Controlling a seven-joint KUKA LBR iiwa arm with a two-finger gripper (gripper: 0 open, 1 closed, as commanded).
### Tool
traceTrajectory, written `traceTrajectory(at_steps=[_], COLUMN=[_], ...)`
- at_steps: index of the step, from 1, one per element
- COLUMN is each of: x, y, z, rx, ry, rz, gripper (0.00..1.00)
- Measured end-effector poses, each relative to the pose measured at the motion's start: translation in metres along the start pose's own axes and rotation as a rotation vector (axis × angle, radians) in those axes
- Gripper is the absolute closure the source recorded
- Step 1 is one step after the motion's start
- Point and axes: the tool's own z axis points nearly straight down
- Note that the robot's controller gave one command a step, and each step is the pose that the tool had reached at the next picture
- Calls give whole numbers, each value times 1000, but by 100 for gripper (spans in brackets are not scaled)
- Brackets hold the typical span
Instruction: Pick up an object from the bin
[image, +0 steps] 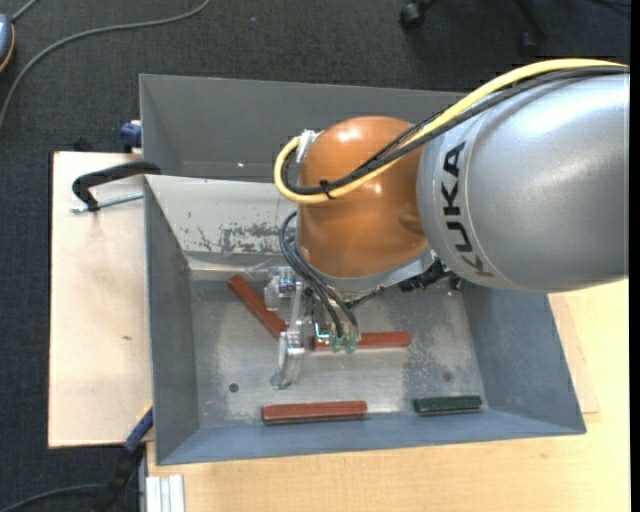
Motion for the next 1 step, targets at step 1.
traceTrajectory(at_steps=[1], x=[-62], y=[-39], z=[71], rx=[1], ry=[-6], rz=[-152], gripper=[0])
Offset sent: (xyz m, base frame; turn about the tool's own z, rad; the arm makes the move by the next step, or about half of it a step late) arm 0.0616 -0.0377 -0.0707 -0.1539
